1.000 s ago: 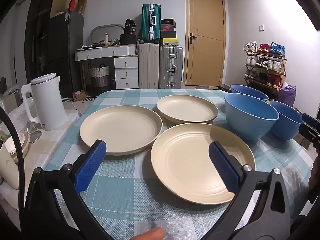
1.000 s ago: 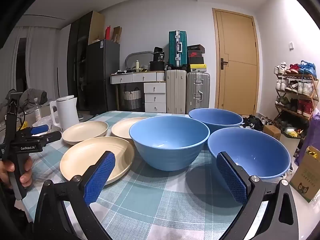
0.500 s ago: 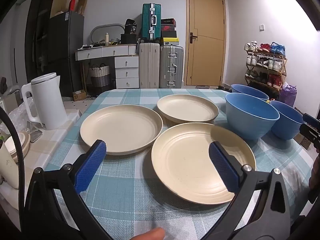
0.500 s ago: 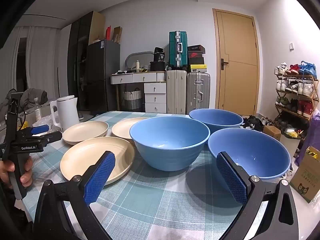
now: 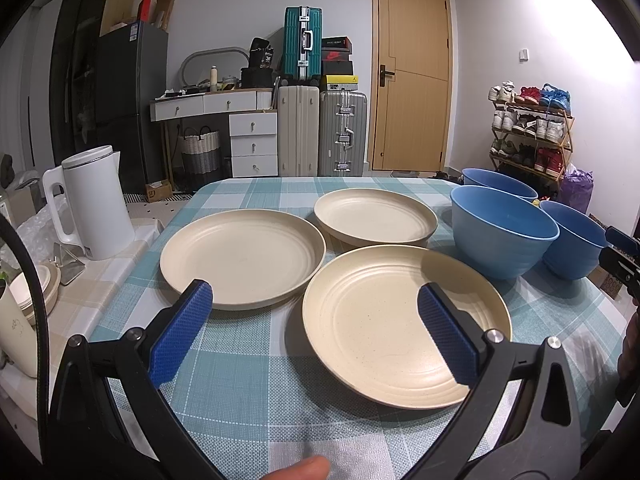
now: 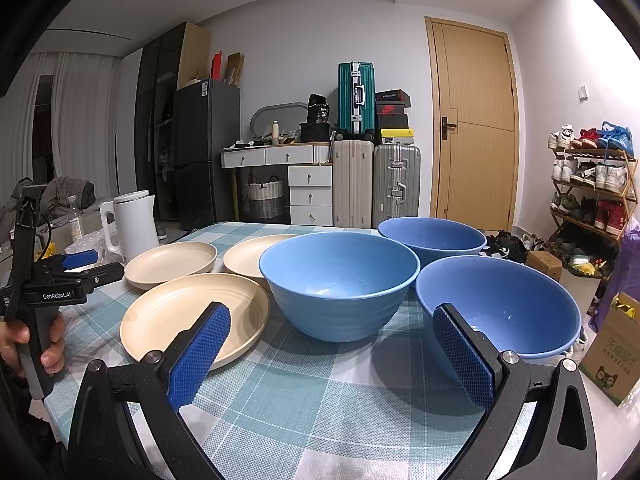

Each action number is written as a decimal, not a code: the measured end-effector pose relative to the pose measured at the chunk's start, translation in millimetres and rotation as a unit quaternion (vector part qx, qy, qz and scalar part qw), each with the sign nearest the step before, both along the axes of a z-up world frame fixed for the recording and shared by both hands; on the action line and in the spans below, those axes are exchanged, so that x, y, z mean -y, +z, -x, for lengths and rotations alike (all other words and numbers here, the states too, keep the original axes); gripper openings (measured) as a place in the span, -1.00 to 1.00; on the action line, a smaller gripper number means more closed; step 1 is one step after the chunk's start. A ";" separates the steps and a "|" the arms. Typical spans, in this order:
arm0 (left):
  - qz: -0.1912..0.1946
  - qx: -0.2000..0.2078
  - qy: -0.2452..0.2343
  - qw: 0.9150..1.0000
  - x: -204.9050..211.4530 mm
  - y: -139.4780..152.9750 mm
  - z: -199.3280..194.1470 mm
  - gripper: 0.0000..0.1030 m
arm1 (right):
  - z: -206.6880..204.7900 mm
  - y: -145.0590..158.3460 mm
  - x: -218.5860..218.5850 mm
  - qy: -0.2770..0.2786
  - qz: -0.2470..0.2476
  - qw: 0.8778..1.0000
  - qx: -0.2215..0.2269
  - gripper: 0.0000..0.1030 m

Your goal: Organize plates and bowls

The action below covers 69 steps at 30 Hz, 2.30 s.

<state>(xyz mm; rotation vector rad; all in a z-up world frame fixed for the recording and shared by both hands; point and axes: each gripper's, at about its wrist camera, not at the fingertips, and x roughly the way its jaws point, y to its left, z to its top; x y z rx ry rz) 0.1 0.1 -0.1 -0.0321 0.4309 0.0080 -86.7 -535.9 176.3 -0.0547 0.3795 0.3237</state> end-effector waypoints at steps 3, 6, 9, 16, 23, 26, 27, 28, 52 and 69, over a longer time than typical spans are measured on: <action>0.001 0.000 0.000 1.000 0.0 -0.1 -0.1 0.99 | 0.2 0.2 0.4 0.000 -0.001 1.000 0.000 1.00; 0.000 0.001 -0.001 1.000 0.2 0.1 0.2 0.99 | 0.0 0.0 -0.1 0.000 0.000 1.000 0.000 1.00; 0.000 0.000 0.000 1.000 0.2 -0.1 -0.1 0.99 | 0.1 0.1 0.1 0.000 0.000 1.000 0.000 1.00; 0.000 0.000 0.000 1.000 0.5 -0.1 -0.1 0.99 | -0.4 0.0 -0.2 0.000 0.000 1.000 0.000 1.00; 0.000 0.000 -0.001 1.000 0.2 0.0 0.0 0.99 | -0.3 -0.4 0.1 0.000 0.000 1.000 0.000 1.00; 0.000 0.000 0.000 1.000 0.3 0.0 -0.1 0.99 | -0.2 2.2 -1.1 0.000 0.000 1.000 -0.001 1.00; 0.000 0.000 0.000 1.000 0.2 0.0 -0.1 0.99 | 0.0 2.3 -0.9 0.000 0.000 1.000 -0.001 1.00; 0.000 0.000 -0.001 1.000 0.4 -0.1 -0.2 0.99 | 0.2 1.8 -1.0 0.000 0.000 1.000 0.000 1.00; 0.002 0.000 0.000 1.000 0.2 0.3 -2.7 0.99 | 1.3 3.2 -2.7 -0.003 0.002 1.000 -0.003 1.00; -0.004 -0.001 0.001 1.000 1.0 -0.7 -0.9 0.99 | -16.9 -9.8 -8.4 -0.005 0.025 0.999 -0.045 1.00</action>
